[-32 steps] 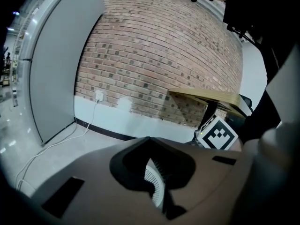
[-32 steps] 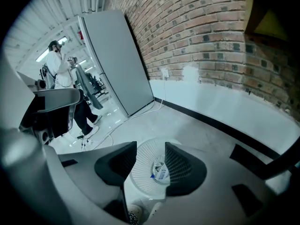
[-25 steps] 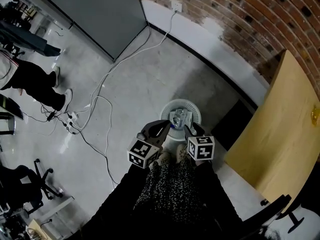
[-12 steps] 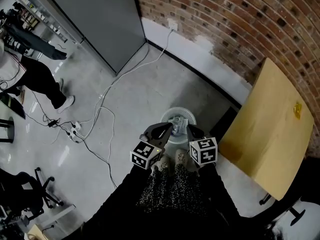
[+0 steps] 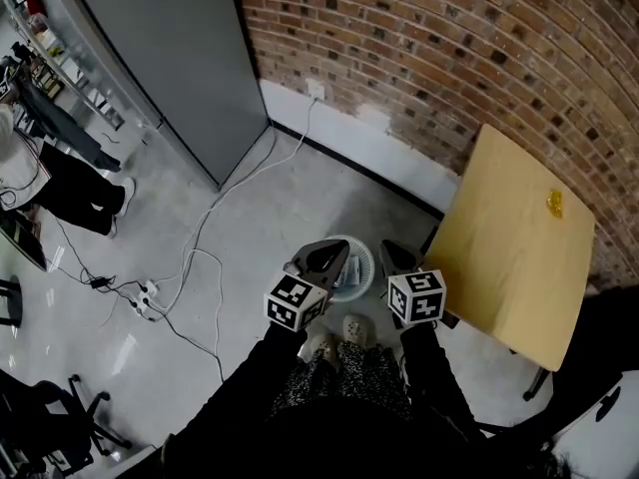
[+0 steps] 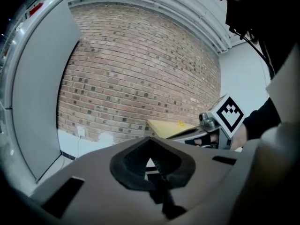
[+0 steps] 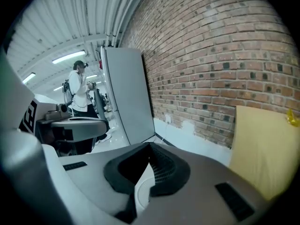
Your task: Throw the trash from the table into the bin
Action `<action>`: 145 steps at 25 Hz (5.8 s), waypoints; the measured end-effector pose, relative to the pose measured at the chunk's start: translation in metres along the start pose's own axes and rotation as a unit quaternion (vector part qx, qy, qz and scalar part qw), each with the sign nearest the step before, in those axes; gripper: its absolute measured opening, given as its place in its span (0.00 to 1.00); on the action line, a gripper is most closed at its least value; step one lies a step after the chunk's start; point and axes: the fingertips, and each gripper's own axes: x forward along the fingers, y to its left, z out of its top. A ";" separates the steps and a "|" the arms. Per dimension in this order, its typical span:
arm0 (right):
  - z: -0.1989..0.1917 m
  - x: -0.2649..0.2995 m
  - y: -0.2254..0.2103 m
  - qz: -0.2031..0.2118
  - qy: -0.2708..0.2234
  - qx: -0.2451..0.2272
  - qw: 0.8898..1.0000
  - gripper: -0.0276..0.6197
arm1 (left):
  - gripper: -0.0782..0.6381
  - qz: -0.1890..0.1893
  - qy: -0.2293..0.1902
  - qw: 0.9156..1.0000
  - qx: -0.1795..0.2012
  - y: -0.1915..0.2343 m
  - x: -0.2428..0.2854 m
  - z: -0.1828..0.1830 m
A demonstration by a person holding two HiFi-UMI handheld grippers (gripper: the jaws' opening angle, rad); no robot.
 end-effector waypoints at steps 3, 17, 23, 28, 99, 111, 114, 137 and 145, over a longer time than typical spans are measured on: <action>0.025 -0.027 -0.005 -0.012 -0.028 -0.012 0.999 0.06 | 0.11 -0.024 -0.010 1.000 0.014 -0.018 0.001 0.019; 0.093 -0.123 -0.055 -0.113 -0.126 -0.024 0.985 0.06 | 0.11 -0.090 -0.045 0.993 0.065 -0.069 0.031 0.083; 0.092 -0.151 -0.094 -0.131 -0.146 -0.005 0.980 0.06 | 0.11 -0.092 -0.033 0.991 0.092 -0.097 0.059 0.097; 0.089 -0.183 -0.141 -0.134 -0.157 -0.001 0.979 0.06 | 0.11 -0.092 -0.029 0.989 0.109 -0.135 0.092 0.102; 0.001 -0.236 -0.552 -0.261 -0.082 0.120 0.954 0.62 | 0.11 -0.132 0.043 0.987 0.086 -0.268 0.398 0.094; -0.026 -0.188 -0.585 -0.259 -0.014 0.070 0.963 0.62 | 0.11 -0.128 0.068 0.985 0.093 -0.258 0.402 0.079; -0.025 -0.184 -0.595 -0.266 -0.006 0.059 0.962 0.62 | 0.11 -0.124 0.072 0.985 0.093 -0.252 0.398 0.076; -0.013 -0.201 -0.561 -0.278 0.029 0.055 0.958 0.06 | 0.11 -0.118 0.042 0.989 0.075 -0.238 0.374 0.090; -0.004 -0.200 -0.505 -0.270 0.023 0.045 0.961 0.06 | 0.11 -0.127 0.022 0.989 0.069 -0.227 0.347 0.099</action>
